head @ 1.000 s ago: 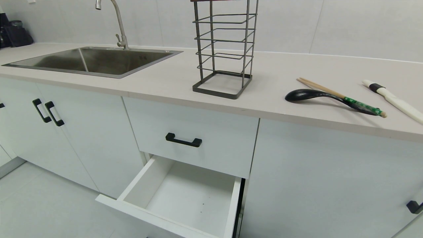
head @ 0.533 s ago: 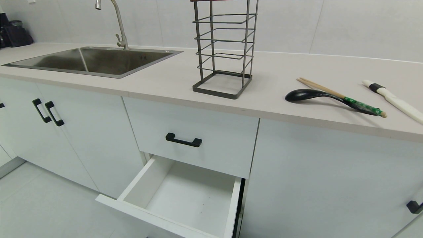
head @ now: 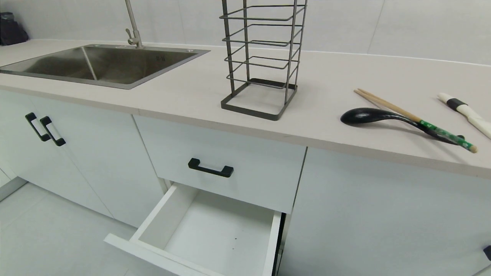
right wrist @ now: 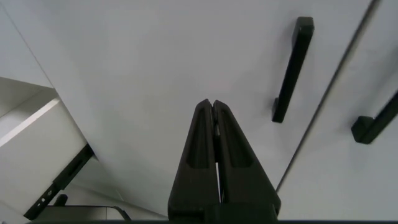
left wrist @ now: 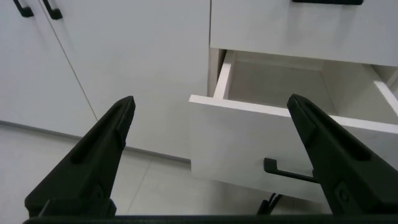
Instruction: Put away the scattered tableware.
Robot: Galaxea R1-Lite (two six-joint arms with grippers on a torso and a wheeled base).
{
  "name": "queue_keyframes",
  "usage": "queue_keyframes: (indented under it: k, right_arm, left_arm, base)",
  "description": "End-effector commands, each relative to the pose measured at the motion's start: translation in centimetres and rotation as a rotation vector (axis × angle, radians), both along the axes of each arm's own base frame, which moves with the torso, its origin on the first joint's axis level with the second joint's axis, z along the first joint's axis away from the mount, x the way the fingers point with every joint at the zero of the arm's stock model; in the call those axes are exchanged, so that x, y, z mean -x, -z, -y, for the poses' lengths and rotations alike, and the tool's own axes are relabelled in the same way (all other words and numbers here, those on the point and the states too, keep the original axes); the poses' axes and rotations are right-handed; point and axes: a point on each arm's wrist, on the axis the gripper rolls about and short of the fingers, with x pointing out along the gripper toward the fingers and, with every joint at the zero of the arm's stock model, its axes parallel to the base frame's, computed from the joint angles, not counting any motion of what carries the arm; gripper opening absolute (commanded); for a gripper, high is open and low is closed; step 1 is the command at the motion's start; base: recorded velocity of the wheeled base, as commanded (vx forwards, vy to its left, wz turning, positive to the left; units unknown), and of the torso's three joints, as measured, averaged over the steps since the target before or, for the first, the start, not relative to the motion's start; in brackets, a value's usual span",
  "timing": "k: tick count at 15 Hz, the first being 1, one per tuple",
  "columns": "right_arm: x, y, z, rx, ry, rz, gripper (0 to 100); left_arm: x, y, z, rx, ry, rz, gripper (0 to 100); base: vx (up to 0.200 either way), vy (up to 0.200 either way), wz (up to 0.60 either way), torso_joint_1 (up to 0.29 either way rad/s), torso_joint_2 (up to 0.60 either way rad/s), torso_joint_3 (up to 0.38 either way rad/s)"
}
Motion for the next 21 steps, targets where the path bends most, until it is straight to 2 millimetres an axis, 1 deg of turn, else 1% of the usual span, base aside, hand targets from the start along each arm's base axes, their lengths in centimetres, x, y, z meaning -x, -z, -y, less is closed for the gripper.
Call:
queue_keyframes:
  k: [1, 8, 12, 16, 20, 21]
  right_arm:
    - [-0.01, -0.02, 0.00, 0.000, -0.001, -0.001, 0]
    - [-0.01, -0.02, 0.00, 0.000, -0.001, -0.001, 0]
    - [-0.01, -0.02, 0.00, 0.000, 0.000, -0.001, 0]
    - [-0.01, -0.02, 0.00, 0.000, -0.001, -0.001, 0]
    - [-0.01, -0.02, 0.00, 0.000, 0.002, -0.001, 0]
    - [-0.01, -0.02, 0.00, 0.000, 0.002, -0.001, 100]
  left_arm:
    - [-0.01, -0.02, 0.00, 0.000, 0.000, 0.000, 100]
    - [-0.01, -0.02, 0.00, 0.000, -0.001, 0.000, 100]
    - [-0.01, -0.02, 0.00, 0.000, -0.001, 0.000, 100]
    - [-0.01, -0.02, 0.00, 0.000, -0.001, 0.000, 100]
    - [-0.01, -0.02, 0.00, 0.000, -0.001, 0.000, 100]
    - [-0.01, -0.02, 0.00, 0.000, -0.001, 0.000, 100]
  base:
    - [0.000, 0.000, 0.00, 0.266, -0.34, -0.237]
    - [0.000, 0.000, 0.00, 0.217, -0.57, -0.205]
    - [0.000, 0.000, 0.00, 0.130, -0.49, -0.216]
    - [0.000, 0.000, 0.00, 0.372, -0.48, -0.239]
    - [0.000, 0.000, 0.00, 0.089, -0.15, -0.068]
    - [0.000, 0.000, 0.00, 0.000, 0.00, 0.000]
